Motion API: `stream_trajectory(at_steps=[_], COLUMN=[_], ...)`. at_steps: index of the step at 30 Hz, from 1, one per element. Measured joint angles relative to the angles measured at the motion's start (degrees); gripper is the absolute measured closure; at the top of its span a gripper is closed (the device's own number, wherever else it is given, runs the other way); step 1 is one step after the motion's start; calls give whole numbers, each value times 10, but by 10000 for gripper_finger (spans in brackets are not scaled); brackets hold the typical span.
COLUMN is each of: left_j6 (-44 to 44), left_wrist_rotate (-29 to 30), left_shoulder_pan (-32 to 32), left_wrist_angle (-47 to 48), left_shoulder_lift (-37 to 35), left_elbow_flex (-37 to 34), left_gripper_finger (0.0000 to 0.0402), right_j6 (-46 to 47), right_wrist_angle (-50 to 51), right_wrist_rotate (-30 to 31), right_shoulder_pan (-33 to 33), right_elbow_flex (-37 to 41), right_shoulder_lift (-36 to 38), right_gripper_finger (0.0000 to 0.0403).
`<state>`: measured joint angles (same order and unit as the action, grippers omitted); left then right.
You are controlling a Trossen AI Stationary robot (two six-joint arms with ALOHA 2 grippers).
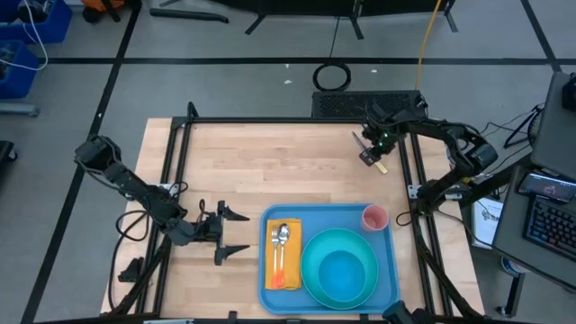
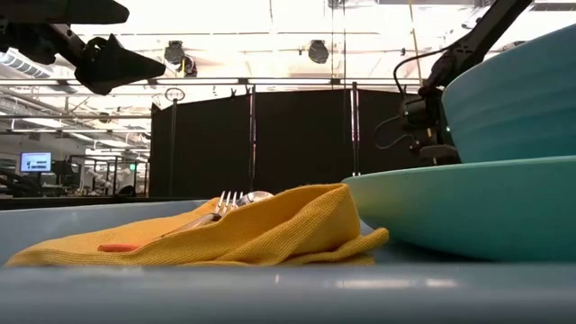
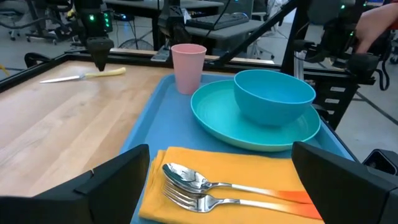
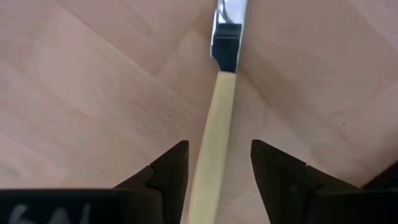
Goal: Set up tray
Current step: Put the yellow knife on the orange napkin to the right of the orange spoon
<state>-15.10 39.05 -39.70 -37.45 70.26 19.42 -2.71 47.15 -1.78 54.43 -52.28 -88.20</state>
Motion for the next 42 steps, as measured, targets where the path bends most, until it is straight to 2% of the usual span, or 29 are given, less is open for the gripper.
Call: stream_trajectory(at_steps=[19, 28, 32, 37, 42], left_j6=[-7, -15, -15, -15, -16], left_wrist_rotate=[-2, -3, -16, -17, -17], left_shoulder_pan=[0, -2, -2, -2, -2], left_wrist_angle=[5, 4, 4, 4, 4], left_shoulder_lift=[0, 0, 1, 1, 1], left_elbow_flex=[0, 0, 0, 0, 0], left_gripper_finger=[4, 4, 4, 4, 4], right_j6=[-15, -10, 5, 6, 19], right_wrist_angle=[-61, -67, -74, -78, -81], right_wrist_rotate=[0, 1, 1, -9, -10], right_shoulder_pan=[2, 2, 2, 3, 3], right_elbow_flex=[53, 54, 54, 54, 54], right_shoulder_lift=[0, 1, 1, 0, 0], right_gripper_finger=[242, 246, 279, 354, 362])
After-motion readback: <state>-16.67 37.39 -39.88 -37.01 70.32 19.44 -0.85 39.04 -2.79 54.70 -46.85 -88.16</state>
